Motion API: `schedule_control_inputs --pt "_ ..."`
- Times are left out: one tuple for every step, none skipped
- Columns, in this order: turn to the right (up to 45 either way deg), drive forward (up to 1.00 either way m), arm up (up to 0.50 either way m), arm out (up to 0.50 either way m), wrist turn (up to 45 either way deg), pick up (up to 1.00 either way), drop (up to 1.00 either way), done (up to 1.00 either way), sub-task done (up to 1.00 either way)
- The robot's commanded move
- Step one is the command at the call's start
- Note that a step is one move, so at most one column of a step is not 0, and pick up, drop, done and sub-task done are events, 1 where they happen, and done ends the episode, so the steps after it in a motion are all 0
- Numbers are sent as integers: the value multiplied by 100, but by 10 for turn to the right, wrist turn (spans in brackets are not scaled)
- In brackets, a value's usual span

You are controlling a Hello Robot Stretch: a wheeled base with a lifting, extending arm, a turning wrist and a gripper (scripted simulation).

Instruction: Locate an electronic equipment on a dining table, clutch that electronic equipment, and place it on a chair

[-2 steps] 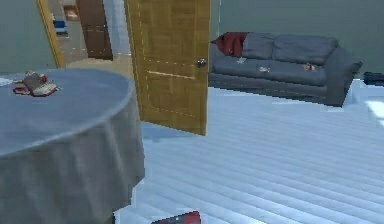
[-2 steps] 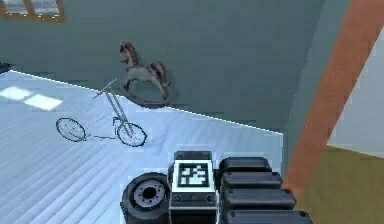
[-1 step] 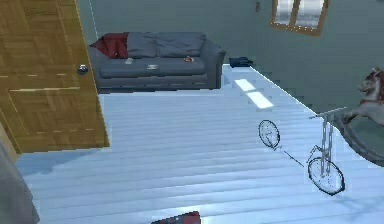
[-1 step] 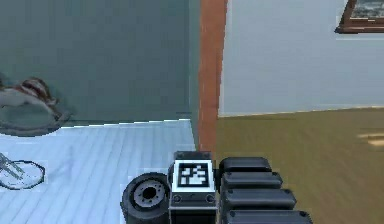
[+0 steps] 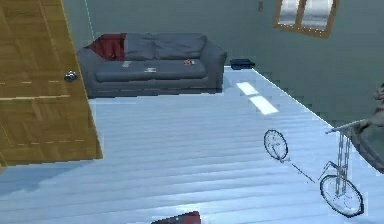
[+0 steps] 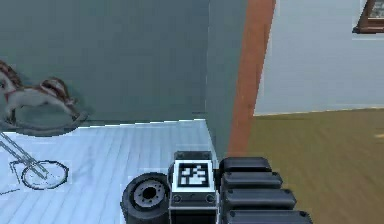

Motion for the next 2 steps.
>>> schedule_control_inputs --pt "30 0 0 0 0 0 0 0 0" --pt "0 75 0 0 0 0 0 0 0"
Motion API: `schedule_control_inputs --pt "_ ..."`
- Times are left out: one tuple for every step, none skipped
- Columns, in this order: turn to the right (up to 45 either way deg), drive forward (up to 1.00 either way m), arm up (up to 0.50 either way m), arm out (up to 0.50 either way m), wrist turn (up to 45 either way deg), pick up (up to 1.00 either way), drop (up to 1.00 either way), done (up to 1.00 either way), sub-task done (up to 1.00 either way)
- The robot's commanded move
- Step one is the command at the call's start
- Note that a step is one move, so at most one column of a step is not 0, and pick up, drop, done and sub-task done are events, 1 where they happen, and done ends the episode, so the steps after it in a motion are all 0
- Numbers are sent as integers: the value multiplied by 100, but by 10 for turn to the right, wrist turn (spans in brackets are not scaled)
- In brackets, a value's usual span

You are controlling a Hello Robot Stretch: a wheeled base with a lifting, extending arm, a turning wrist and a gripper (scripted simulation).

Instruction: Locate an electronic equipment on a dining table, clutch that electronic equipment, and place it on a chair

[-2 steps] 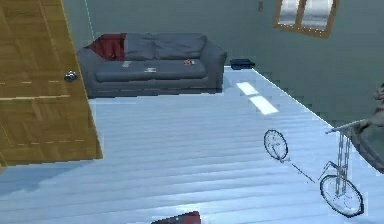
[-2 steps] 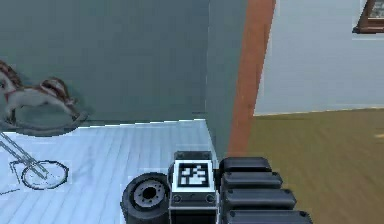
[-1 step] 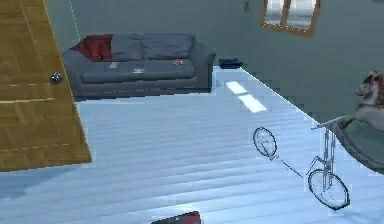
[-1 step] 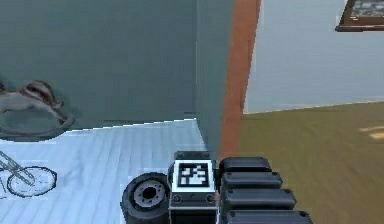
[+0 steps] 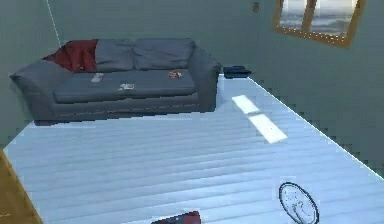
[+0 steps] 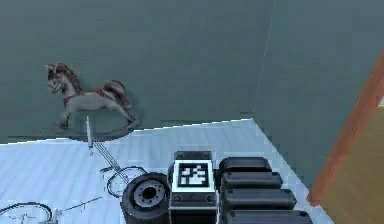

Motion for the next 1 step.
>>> schedule_control_inputs --pt "-450 0 0 0 0 0 0 0 0"
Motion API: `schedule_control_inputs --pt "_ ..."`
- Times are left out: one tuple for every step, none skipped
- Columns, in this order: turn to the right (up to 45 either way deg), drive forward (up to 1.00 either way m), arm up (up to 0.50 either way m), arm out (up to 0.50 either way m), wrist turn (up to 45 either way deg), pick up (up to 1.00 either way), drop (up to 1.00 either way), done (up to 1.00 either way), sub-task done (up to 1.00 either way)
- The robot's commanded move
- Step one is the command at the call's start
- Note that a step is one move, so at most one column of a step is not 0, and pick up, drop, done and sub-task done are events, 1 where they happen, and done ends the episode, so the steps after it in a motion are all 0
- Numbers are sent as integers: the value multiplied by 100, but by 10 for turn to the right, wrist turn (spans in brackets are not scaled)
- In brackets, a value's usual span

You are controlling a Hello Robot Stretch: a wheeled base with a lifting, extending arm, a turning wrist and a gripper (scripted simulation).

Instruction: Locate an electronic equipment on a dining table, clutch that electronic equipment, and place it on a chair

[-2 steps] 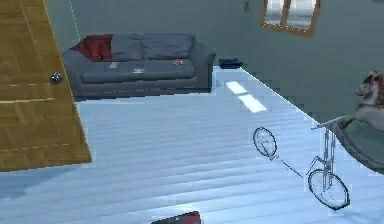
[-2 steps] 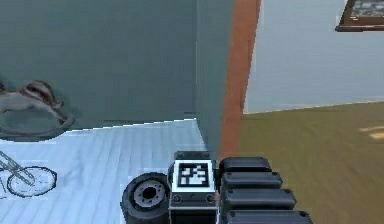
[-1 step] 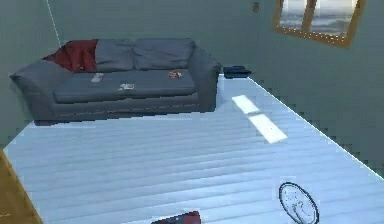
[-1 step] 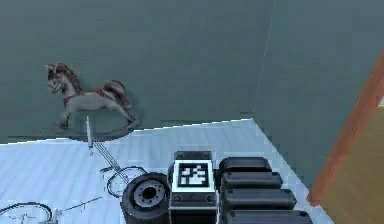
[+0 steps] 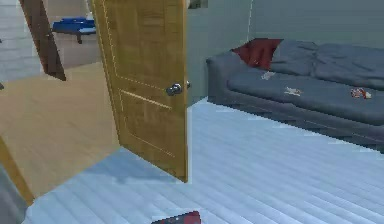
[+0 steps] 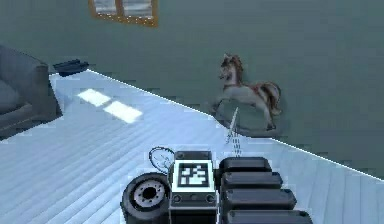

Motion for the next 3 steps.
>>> schedule_control_inputs --pt "-210 0 0 0 0 0 0 0 0" --pt "0 70 0 0 0 0 0 0 0" --pt "-90 0 0 0 0 0 0 0 0"
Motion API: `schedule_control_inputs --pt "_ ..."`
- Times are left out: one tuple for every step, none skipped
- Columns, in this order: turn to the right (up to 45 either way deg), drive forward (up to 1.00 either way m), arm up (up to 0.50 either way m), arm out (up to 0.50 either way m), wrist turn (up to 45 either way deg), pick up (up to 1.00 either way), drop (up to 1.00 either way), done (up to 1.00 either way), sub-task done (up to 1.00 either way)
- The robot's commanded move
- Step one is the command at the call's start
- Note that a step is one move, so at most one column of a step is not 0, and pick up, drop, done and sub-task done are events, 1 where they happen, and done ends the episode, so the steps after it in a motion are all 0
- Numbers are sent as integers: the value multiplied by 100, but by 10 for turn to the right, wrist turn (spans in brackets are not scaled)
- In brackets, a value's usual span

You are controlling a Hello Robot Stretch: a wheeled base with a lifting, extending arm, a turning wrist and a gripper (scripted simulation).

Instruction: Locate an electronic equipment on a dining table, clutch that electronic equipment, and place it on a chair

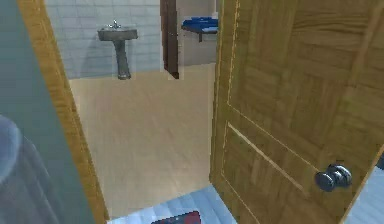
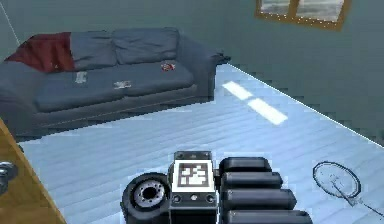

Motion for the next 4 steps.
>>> schedule_control_inputs --pt "0 30 0 0 0 0 0 0 0" --pt "-90 0 0 0 0 0 0 0 0" --pt "0 100 0 0 0 0 0 0 0" --pt "-90 0 0 0 0 0 0 0 0"
